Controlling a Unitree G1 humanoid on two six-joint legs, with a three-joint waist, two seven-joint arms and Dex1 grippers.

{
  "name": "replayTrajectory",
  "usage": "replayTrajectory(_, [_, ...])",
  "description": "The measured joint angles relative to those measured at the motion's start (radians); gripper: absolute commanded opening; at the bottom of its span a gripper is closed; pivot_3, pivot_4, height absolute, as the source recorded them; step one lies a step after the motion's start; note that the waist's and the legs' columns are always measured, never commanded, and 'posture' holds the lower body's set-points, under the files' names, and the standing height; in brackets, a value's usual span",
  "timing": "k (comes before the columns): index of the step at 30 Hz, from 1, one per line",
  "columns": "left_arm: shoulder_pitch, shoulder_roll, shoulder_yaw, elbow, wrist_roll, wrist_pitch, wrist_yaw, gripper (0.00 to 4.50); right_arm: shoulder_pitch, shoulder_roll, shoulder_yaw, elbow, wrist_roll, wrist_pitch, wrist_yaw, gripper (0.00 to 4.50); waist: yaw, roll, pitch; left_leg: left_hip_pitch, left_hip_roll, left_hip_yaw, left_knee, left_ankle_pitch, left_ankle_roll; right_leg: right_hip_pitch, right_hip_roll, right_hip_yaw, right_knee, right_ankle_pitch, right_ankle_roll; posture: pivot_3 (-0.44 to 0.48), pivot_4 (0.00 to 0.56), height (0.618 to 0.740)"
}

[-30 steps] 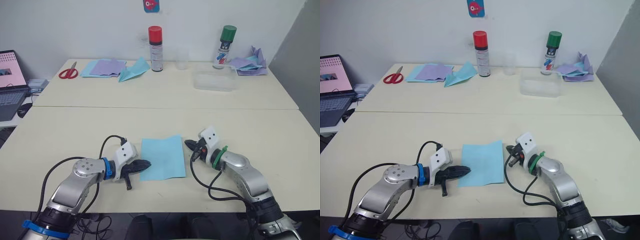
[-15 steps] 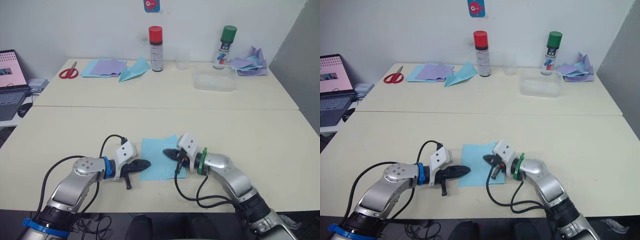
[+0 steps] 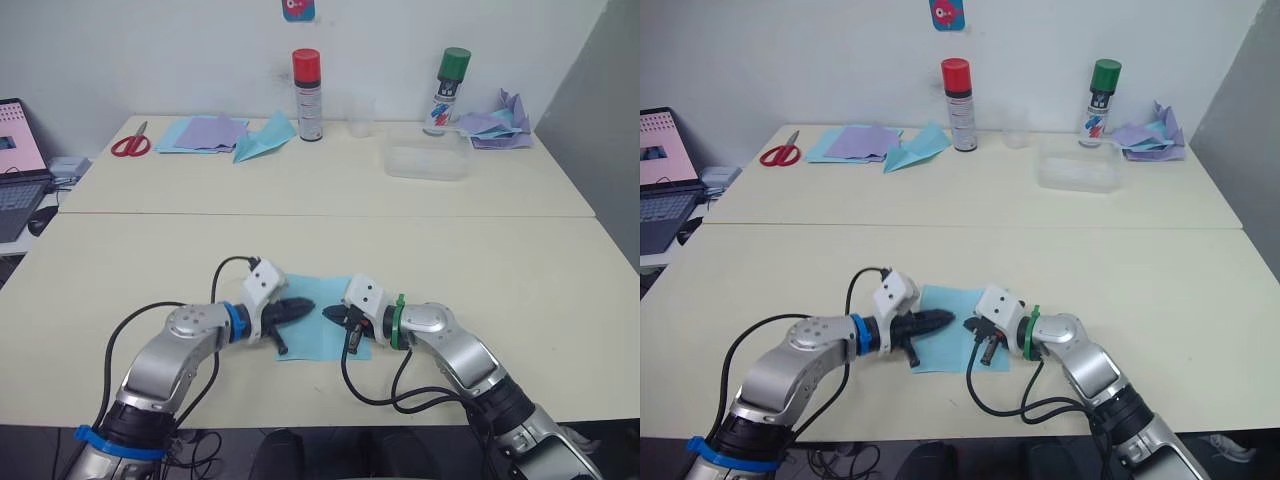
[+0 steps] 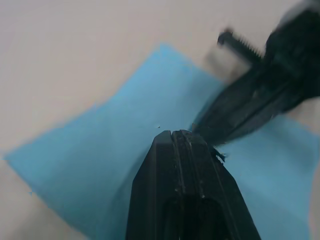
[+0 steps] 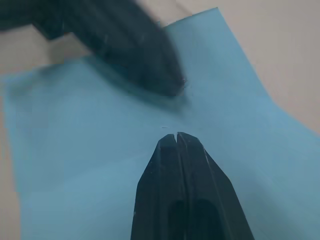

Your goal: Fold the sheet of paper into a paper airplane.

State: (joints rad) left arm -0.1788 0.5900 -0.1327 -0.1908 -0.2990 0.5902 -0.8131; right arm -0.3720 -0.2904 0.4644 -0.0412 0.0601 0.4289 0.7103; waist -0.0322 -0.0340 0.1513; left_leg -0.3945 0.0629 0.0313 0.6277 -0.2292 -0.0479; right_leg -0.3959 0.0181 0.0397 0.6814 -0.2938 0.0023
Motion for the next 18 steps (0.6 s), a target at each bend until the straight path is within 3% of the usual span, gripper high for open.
replayTrajectory(11, [-0.140, -0.088, 0.107, 0.319, 0.071, -0.194, 0.168, 0.00, 0.008, 0.031, -0.014, 0.000, 0.001, 0.036, -0.022, 0.01, 0.000, -0.002, 0.000, 0.005, 0.000, 0.001, 0.001, 0.000, 0.000, 0.005, 0.000, 0.000, -0.001, 0.002, 0.000, 0.000, 0.150, 0.740])
replayTrajectory(14, [-0.137, -0.088, 0.169, 0.297, 0.028, -0.197, 0.164, 0.00, 0.008, 0.035, -0.015, 0.001, 0.001, 0.036, -0.022, 0.01, -0.002, -0.002, 0.000, 0.004, 0.000, 0.001, 0.000, 0.000, 0.000, 0.004, 0.000, 0.000, -0.001, 0.002, 0.000, 0.000, 0.150, 0.740])
replayTrajectory(18, [-0.072, -0.053, 0.232, 0.072, -0.084, -0.122, 0.115, 0.00, 0.004, 0.045, -0.020, 0.009, 0.000, 0.038, -0.028, 0.01, -0.002, -0.002, 0.000, 0.003, 0.000, 0.001, 0.000, 0.000, 0.000, 0.004, -0.001, 0.001, -0.001, 0.002, 0.000, 0.000, 0.150, 0.740])
